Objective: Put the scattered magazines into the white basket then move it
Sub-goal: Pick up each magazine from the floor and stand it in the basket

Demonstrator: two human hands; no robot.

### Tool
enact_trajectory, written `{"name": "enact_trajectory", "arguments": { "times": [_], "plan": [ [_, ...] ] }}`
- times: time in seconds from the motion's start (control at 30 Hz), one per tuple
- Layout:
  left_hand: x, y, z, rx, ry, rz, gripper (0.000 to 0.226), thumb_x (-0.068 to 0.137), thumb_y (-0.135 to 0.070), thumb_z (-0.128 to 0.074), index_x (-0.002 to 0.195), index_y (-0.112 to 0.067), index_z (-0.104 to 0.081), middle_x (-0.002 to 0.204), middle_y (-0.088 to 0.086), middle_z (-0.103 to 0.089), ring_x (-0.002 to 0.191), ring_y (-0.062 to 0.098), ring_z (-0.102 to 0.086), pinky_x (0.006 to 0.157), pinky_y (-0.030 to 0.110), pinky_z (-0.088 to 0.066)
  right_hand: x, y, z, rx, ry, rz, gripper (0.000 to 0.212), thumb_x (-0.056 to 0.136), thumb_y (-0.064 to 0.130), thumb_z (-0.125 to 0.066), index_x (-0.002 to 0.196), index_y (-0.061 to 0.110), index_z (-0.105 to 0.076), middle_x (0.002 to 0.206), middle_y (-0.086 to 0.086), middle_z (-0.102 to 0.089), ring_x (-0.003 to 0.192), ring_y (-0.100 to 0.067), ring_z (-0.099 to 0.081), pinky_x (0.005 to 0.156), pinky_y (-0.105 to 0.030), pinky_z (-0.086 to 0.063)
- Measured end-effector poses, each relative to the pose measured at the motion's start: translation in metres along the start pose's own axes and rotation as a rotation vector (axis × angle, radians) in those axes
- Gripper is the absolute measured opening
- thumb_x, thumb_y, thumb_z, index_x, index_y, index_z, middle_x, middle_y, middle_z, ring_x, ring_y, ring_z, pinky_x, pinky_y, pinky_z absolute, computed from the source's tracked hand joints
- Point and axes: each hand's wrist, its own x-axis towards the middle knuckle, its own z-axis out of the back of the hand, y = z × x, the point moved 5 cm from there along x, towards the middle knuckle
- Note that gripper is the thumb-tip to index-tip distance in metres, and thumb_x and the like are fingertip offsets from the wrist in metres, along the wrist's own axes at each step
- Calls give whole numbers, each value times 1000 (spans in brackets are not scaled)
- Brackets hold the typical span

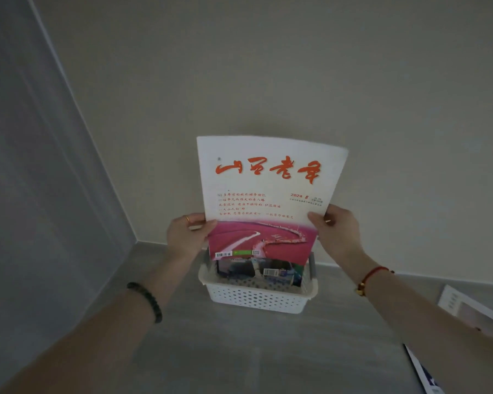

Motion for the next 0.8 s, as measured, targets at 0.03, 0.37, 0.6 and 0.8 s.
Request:
{"name": "enact_trajectory", "arguments": {
  "times": [0.03,0.37,0.6,0.8],
  "plan": [
    [6,9,-2,11,6,9,26,74,-11,-70,99,-4,-65,105,11,-67,91,29,-65,79,44,-55,1,-8,-7,2,3,-25,21,87,13,-55,105,8,-64,102,-5,-68,74,-13,-57,48,-8,-39],
    [32,87,-22,57,42,50,18,75,-6,-69,81,-13,-53,84,2,-63,85,21,-61,61,16,-44,-11,-74,-39,-82,6,-125,4,88,15,-53,89,14,-57,81,-1,-63,77,-22,-60,56,-17,-40],
    [34,62,-52,-97,265,-14,49,85,-31,-55,127,-32,-28,101,-22,-54,90,-4,-54,56,9,-50,10,-63,-40,46,5,-123,73,77,33,-67,135,18,-25,134,2,-45,120,-20,-45,95,-39,-44],
    [41,62,-62,-142,290,51,42,88,-44,-42,127,-31,-32,103,-13,-59,95,9,-59,78,34,-52,22,-55,-61,323,5,-139,47,79,22,-66,114,22,-35,95,16,-55,84,0,-57,53,-11,-46]
  ]
}}
